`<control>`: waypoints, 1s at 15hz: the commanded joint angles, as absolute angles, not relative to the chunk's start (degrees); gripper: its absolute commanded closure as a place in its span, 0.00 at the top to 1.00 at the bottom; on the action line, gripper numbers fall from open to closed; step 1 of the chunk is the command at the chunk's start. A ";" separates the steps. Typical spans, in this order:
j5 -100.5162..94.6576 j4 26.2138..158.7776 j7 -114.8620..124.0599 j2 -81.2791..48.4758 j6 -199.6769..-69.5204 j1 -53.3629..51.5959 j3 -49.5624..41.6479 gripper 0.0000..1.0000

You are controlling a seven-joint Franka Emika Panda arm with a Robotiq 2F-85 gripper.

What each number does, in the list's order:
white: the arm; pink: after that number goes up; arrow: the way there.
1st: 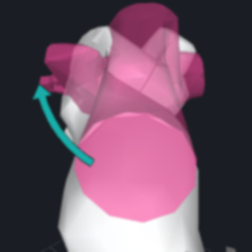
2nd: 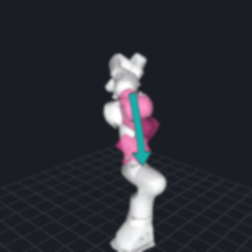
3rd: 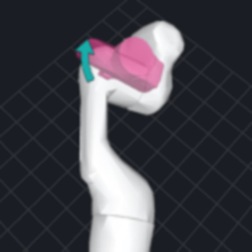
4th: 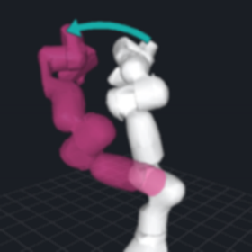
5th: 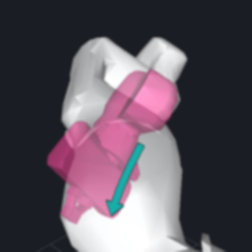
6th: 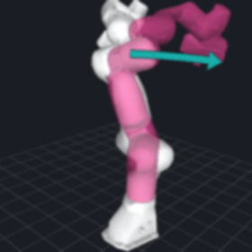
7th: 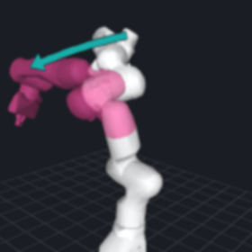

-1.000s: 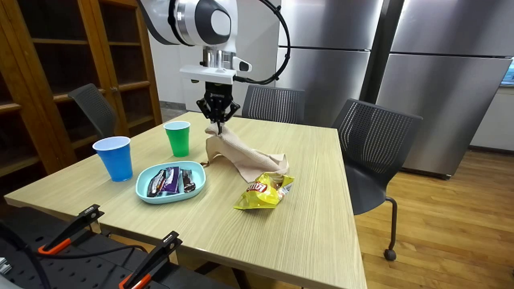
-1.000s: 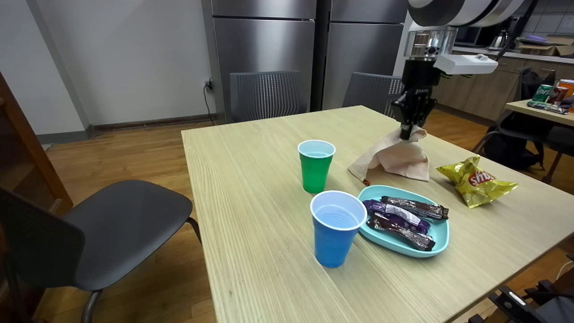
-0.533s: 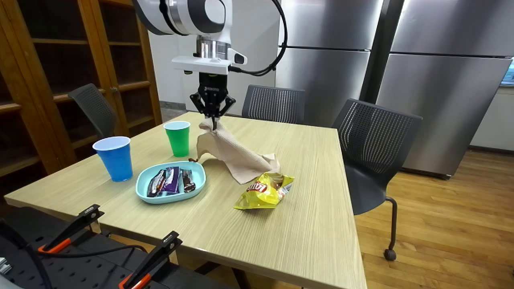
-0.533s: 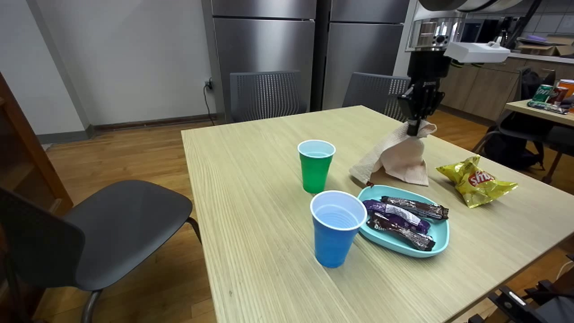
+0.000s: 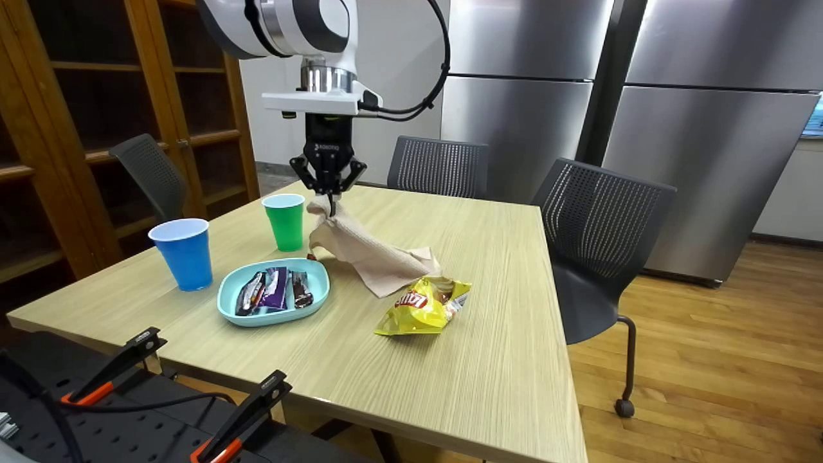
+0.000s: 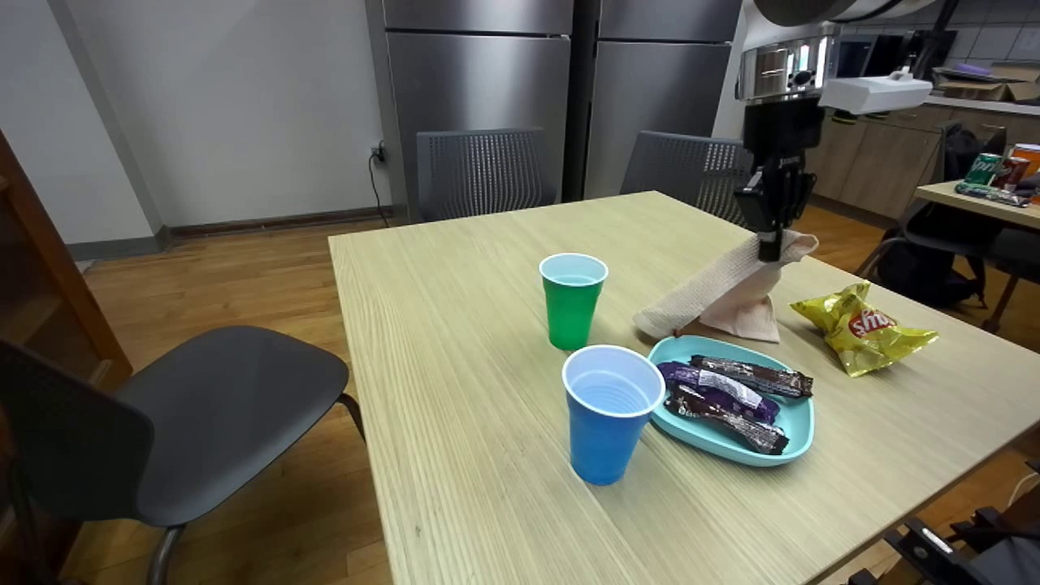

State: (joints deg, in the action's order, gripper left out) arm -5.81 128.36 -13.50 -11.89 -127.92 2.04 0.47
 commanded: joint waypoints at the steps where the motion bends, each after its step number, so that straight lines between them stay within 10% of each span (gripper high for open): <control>1: -8.93 131.06 -12.42 -7.99 -126.20 1.16 0.14 0.01; 15: -13.88 131.94 -10.02 -3.03 -122.26 -1.25 0.74 0.01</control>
State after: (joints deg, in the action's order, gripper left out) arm -11.61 130.51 -12.64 -6.50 -124.30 -0.64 0.47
